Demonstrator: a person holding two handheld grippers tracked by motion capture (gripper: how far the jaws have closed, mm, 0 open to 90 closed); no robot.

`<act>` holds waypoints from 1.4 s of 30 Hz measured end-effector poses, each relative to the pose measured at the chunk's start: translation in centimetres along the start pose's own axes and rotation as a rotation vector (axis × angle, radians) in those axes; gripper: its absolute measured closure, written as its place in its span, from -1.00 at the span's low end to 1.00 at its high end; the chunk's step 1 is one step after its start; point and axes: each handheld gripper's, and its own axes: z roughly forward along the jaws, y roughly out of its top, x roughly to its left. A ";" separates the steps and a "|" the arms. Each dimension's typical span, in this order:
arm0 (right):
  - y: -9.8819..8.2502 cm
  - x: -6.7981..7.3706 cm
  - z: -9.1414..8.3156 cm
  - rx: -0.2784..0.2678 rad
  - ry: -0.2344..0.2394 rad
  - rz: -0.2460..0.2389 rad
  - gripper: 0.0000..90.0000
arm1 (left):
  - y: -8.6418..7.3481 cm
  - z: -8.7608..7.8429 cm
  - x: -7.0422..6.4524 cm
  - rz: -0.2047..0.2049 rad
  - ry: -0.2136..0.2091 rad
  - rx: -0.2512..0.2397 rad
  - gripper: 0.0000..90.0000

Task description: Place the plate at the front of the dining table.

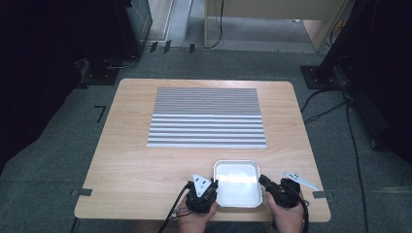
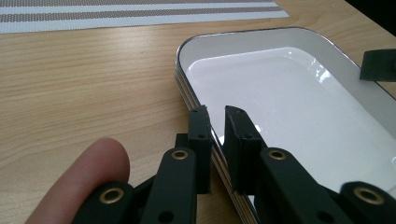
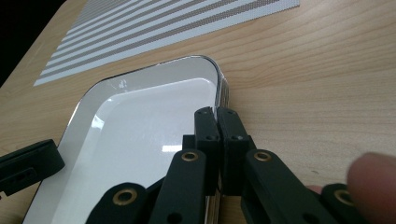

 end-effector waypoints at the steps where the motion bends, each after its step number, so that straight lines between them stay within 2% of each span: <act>1: 0.0 0.0 0.0 -0.001 0.002 0.003 0.99 | 0.0 0.0 0.0 0.001 0.000 -0.001 0.83; 10: 0.1 -0.3 -0.3 -0.018 0.030 0.055 1.00 | 0.1 0.1 0.0 -0.001 -0.001 0.001 0.84; 11: 0.2 -0.3 -0.6 -0.031 0.041 0.074 1.00 | 0.1 0.2 -0.1 0.000 -0.002 0.001 0.84; 15: 0.3 -0.4 -0.9 -0.042 0.041 0.074 1.00 | 0.2 0.2 -0.3 0.000 0.001 -0.007 0.81; 25: 0.6 -1.0 -1.6 -0.072 0.026 0.095 1.00 | 0.3 0.0 -1.0 0.033 0.011 -0.024 0.68; 27: 0.7 -1.2 -1.8 -0.083 0.002 0.079 1.00 | 0.4 0.1 -1.5 0.049 0.002 -0.026 0.67; 32: 0.7 -1.1 -1.9 -0.091 -0.018 0.042 0.98 | 0.5 0.6 -1.8 0.048 -0.017 -0.003 0.67; 33: 0.6 -0.9 -1.8 -0.087 -0.030 0.015 0.89 | 0.4 0.8 -1.8 0.044 -0.018 0.006 0.66; 35: 0.5 -0.7 -1.6 -0.069 -0.028 -0.011 0.83 | 0.4 1.0 -1.8 0.039 -0.021 0.014 0.66; 37: 0.5 -0.6 -1.3 -0.046 -0.046 -0.028 0.86 | 0.3 1.1 -1.9 0.039 -0.019 0.019 0.67; 40: 0.5 -0.7 -1.2 -0.045 -0.055 -0.028 0.91 | 0.3 1.2 -1.9 0.038 -0.019 0.023 0.67; 42: 0.6 -0.4 -1.2 -0.047 -0.083 -0.037 0.94 | 0.2 1.4 -2.0 0.033 -0.021 0.025 0.66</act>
